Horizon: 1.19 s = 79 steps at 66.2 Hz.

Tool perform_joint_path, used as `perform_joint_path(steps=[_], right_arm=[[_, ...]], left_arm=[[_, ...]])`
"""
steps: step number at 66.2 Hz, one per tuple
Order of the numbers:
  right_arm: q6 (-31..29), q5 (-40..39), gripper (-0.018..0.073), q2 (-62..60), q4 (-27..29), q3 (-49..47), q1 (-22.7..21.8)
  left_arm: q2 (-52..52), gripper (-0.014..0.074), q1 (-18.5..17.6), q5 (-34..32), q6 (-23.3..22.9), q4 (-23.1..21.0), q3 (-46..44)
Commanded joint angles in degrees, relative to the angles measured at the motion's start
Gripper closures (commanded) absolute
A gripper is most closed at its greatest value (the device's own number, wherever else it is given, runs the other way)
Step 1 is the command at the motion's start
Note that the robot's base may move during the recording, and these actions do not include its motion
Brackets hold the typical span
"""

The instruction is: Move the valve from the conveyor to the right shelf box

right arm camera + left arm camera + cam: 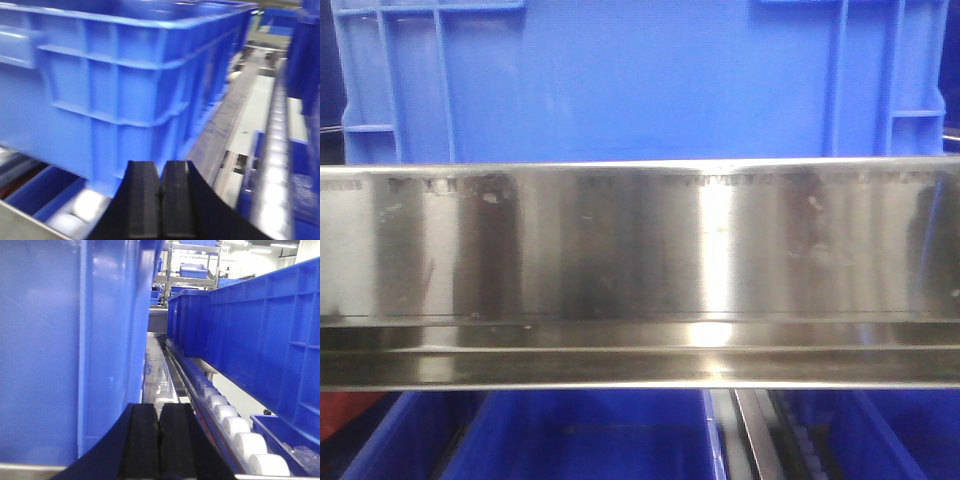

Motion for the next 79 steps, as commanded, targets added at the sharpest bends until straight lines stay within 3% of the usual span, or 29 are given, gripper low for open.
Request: perform_joint_path(steps=[1, 23, 32, 60, 79], right_arm=[[0.0, -3.1, 0.0713, -2.3, 0.1, 2.6, -2.6], [0.0, -7.2, 0.0713, -13.4, 0.5, 12.3, -20.0], [0.0, -9.2, 0.0713, -17.7, 0.5, 15.5, -24.7], [0.0, -17.1, 0.0713, -21.2, 0.5, 22.9, -25.3], [1.1, -16.6, 0.0713, -21.2, -0.2, 22.9, -25.2]], left_arm=[[-0.3, 0.0708, 0.2, -1.0, 0.0, -0.2, -0.1], [-0.3, 0.0708, 0.2, -1.0, 0.0, -0.2, -0.1], [-0.3, 0.0708, 0.2, -1.0, 0.0, -0.2, -0.1], [-0.3, 0.0708, 0.2, -1.0, 0.0, -0.2, -0.1], [-0.3, 0.0708, 0.2, -1.0, 0.0, -0.2, -0.1]])
